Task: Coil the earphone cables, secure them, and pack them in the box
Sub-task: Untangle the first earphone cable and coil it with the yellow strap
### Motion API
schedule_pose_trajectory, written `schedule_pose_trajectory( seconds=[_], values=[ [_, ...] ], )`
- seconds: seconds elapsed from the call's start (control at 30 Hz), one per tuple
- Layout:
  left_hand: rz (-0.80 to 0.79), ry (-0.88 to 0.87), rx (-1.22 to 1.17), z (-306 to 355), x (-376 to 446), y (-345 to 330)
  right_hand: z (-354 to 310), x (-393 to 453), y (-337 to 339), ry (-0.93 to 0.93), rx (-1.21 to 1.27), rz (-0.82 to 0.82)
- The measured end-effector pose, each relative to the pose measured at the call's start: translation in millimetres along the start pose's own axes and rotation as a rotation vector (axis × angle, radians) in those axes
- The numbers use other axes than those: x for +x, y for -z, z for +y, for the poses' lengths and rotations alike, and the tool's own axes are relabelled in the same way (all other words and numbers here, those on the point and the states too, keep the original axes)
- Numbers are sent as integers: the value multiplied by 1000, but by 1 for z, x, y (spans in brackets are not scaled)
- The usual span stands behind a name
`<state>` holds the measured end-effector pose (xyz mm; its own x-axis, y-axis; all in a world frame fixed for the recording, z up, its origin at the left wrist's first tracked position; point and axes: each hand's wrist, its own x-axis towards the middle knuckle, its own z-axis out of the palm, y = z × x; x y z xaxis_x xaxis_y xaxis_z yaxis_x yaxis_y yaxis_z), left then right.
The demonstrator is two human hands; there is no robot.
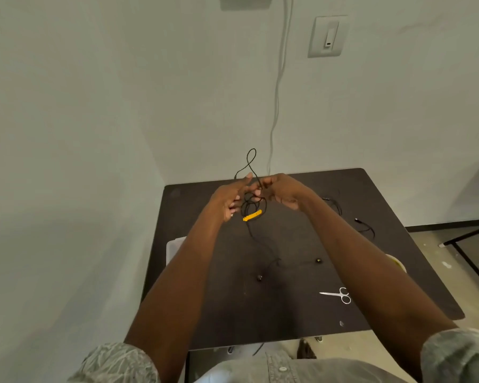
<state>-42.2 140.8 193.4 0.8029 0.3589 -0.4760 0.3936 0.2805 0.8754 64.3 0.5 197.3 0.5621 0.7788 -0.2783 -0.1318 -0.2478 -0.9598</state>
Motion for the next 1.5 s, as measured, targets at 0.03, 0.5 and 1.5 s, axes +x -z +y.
schedule_pose_trajectory(
  seconds=[0.03,0.5,1.5],
  values=[
    [-4,-31,-9,2,-2,-3,-2,0,-1,-5,-65,-1],
    [280,-308,-497,41,16,1,54,-6,36,-28,-199,313],
    [-19,-101,-74,38,2,-34,-3,0,39,263,-176,233]
  ],
)
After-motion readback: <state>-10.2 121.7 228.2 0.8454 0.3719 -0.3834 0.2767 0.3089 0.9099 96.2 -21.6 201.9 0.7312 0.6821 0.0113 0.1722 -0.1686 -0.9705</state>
